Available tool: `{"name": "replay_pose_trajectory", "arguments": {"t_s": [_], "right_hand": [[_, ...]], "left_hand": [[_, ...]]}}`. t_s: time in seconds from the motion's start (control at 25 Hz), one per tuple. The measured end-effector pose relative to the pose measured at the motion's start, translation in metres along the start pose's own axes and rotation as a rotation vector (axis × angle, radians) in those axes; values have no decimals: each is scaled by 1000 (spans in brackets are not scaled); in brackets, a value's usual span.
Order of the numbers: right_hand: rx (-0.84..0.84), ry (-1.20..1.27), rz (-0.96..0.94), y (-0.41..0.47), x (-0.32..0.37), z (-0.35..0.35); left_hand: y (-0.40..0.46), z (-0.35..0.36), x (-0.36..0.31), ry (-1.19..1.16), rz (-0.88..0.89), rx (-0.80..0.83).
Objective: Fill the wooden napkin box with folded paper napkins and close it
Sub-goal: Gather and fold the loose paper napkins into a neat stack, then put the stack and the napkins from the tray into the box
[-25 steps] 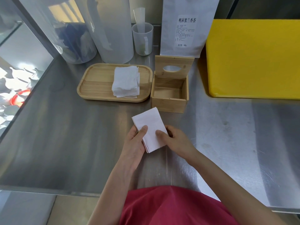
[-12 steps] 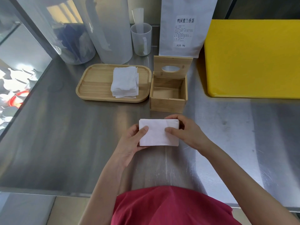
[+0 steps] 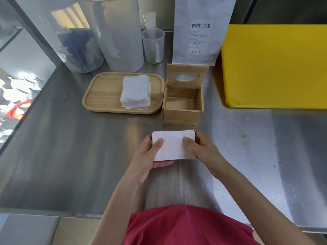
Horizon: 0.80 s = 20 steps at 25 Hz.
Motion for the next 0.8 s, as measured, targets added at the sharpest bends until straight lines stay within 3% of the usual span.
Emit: {"name": "replay_pose_trajectory", "arguments": {"t_s": [0.24, 0.44, 0.64, 0.8], "right_hand": [[-17, -44, -11, 4, -1, -8], [-90, -245, -98, 12, 11, -19], [-175, -441, -168, 28, 30, -33], [-222, -498, -217, 49, 54, -44]], "left_hand": [[4, 0, -5, 22, 15, 28], [14, 8, -16, 98, 43, 11], [36, 13, -43, 399, 120, -43], [59, 21, -74, 800, 303, -133]]}}
Point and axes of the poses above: each hand's wrist, its own y-axis towards the middle knuckle, its own z-axis out of the palm, x = y × z, the point moved 5 cm from there along y, towards the middle knuckle, and after that the axes turned 4 degrees about -x, right-handed, at the moved point
